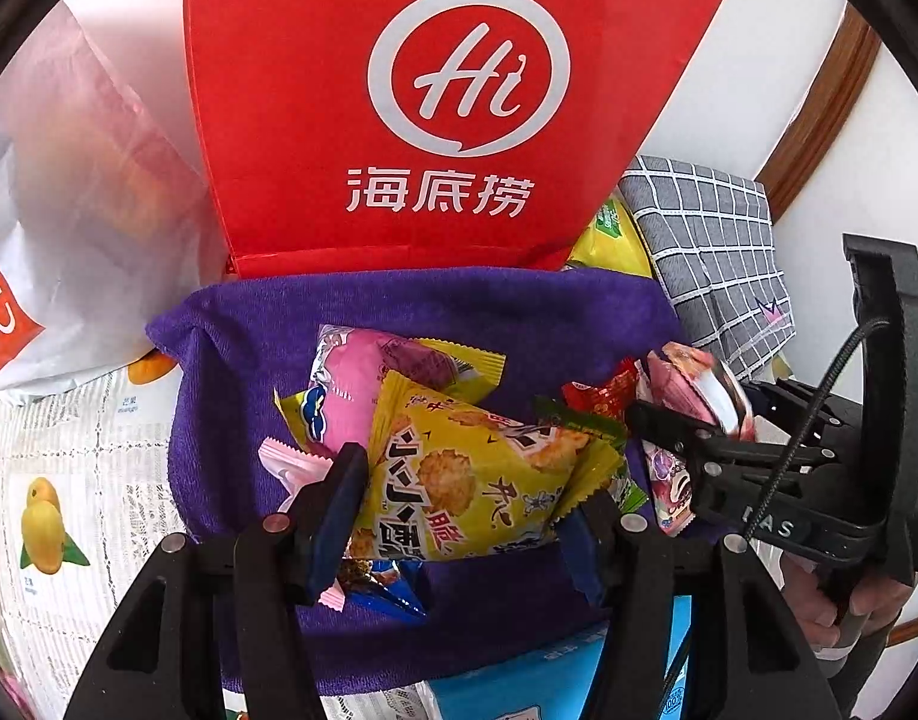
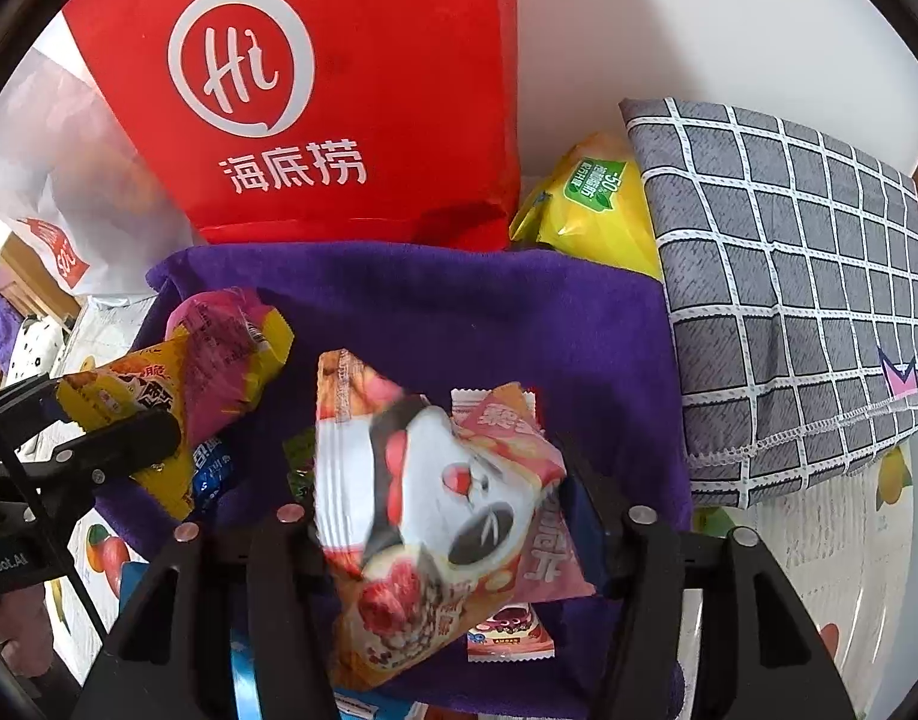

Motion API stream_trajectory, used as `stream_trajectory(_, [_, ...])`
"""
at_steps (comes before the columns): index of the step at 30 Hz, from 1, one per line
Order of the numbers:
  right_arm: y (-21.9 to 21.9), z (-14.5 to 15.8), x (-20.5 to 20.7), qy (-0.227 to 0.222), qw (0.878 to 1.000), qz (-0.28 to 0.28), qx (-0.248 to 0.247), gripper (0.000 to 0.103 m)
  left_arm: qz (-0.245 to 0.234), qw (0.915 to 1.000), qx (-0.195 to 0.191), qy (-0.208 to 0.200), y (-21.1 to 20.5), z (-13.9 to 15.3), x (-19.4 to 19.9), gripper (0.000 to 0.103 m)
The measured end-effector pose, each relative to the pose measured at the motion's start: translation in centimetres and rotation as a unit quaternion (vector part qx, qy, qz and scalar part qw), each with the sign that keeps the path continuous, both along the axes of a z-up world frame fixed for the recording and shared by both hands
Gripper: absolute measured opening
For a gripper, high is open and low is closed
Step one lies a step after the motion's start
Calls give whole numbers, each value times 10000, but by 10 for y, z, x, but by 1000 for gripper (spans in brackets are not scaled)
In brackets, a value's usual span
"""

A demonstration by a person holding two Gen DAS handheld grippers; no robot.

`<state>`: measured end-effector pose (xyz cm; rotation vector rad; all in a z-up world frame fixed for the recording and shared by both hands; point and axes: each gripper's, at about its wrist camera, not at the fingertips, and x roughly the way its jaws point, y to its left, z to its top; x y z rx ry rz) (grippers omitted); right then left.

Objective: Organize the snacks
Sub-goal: 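Open both grippers to drop the packets onto the purple towel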

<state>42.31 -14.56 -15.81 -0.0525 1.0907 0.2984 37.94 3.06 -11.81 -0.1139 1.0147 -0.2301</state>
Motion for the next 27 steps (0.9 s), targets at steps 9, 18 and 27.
stream_trajectory(9, [-3, 21, -12, -325, 9994, 5, 102, 73, 0, 10000, 9, 33, -2, -1, 2, 59])
stream_trajectory(18, [-13, 42, -18, -605, 9977, -201, 209, 73, 37, 9997, 62, 248, 0, -6, 5, 68])
stream_trajectory(27, [-28, 56, -21, -786, 9956, -370, 362, 73, 164, 9998, -52, 140, 2, 0, 4, 83])
